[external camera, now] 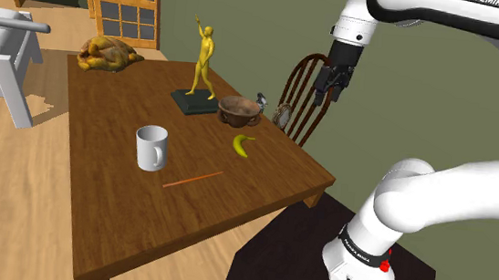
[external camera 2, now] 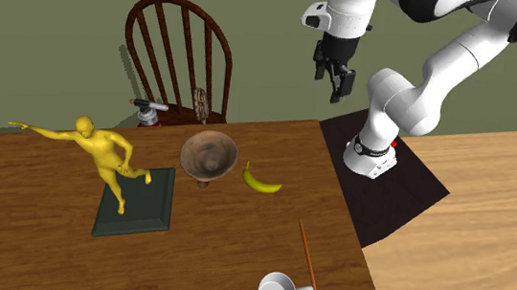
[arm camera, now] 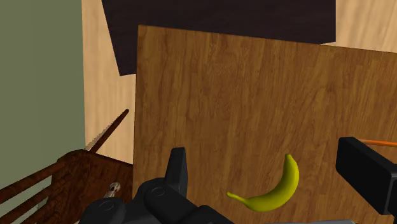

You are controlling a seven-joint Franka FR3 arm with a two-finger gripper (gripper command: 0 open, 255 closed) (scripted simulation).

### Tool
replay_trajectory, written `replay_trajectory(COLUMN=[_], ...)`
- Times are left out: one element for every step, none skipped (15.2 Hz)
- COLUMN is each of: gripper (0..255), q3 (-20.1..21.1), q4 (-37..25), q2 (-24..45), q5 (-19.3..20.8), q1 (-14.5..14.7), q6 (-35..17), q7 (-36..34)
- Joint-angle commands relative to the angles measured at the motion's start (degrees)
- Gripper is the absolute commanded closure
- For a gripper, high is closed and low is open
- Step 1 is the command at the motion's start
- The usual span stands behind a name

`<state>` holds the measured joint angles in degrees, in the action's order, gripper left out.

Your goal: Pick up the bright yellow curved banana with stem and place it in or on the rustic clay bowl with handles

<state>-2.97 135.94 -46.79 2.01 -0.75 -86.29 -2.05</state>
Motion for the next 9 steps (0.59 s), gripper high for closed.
replay_trajectory(gripper=[0, 0, 0, 0, 0, 0, 0, 0, 0], q3=[0.00, 0.74, 1.48, 2.21, 2.93, 3.65, 4.35, 5.06, 5.75], q4=[0.00, 0.88, 1.68, 2.38, 2.99, 3.51, 3.94, 4.27, 4.51], q2=[0.00, 0.95, 1.99, 3.14, 4.38, 5.71, 7.14, 8.66, 10.27], q5=[0.00, -0.57, -1.13, -1.66, -2.16, -2.63, -3.07, -3.49, -3.86], q1=[0.00, -0.11, -0.21, -0.31, -0.42, -0.52, -0.62, -0.75, -0.88], q6=[0.00, -1.89, -3.79, -5.70, -7.63, -9.56, -11.50, -13.43, -15.36], q7=[0.00, -1.61, -3.20, -4.78, -6.34, -7.88, -9.42, -10.93, -12.44])
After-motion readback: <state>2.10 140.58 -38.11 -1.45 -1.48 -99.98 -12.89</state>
